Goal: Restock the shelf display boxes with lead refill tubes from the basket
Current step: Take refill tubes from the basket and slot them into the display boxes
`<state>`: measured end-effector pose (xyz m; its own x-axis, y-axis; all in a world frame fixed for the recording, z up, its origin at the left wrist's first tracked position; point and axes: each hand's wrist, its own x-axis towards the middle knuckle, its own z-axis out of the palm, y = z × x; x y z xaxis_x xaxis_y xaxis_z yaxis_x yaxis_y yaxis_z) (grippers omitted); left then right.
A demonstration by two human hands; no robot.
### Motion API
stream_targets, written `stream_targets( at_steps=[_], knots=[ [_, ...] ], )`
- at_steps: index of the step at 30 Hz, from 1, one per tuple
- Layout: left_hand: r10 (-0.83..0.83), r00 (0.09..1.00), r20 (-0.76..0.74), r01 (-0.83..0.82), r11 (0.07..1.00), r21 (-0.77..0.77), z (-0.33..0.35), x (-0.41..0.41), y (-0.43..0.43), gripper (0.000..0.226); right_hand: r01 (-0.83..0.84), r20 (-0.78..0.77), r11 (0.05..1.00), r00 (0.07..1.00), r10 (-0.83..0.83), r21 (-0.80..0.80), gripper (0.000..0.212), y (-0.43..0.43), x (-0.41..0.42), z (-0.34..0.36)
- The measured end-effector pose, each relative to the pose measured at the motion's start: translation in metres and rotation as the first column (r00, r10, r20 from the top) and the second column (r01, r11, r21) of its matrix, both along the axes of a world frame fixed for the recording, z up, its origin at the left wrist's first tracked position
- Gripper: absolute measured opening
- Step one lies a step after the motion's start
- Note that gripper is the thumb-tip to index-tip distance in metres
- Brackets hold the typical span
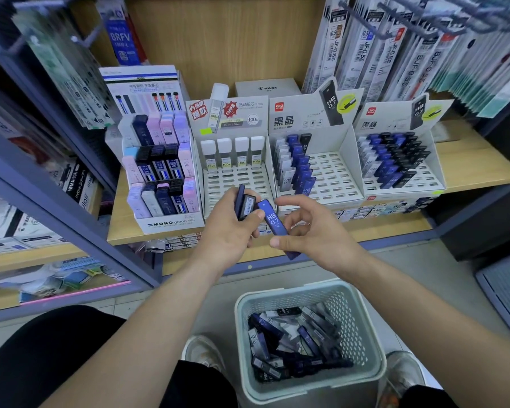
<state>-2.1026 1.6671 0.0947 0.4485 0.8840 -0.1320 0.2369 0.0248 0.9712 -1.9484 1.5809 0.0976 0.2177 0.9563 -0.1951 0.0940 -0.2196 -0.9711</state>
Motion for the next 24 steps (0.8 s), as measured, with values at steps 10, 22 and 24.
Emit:
stream_targets(
  at_steps=[10,22,24],
  knots=[
    [-0.099,0.995,-0.03,0.099,0.995,-0.021,0.014,0.017,-0.011,0.015,-0.022,0.136,0.998,0.991,0.014,0.063,0.046,-0.007,0.016,0.01],
    [-0.173,0.982,-0.079,0.152,0.964,-0.218,0.047,0.04,0.001,0.006,0.25,0.396,0.942,0.86,-0.323,0.225,0.016,0.021,0.131,0.055],
    [-0.166,0.983,-0.08,0.146,0.967,-0.207,0.048,0.043,0.008,0.004,0.255,0.447,0.932,0.824,-0.349,0.257,0.017,0.037,0.142,0.054]
  ],
)
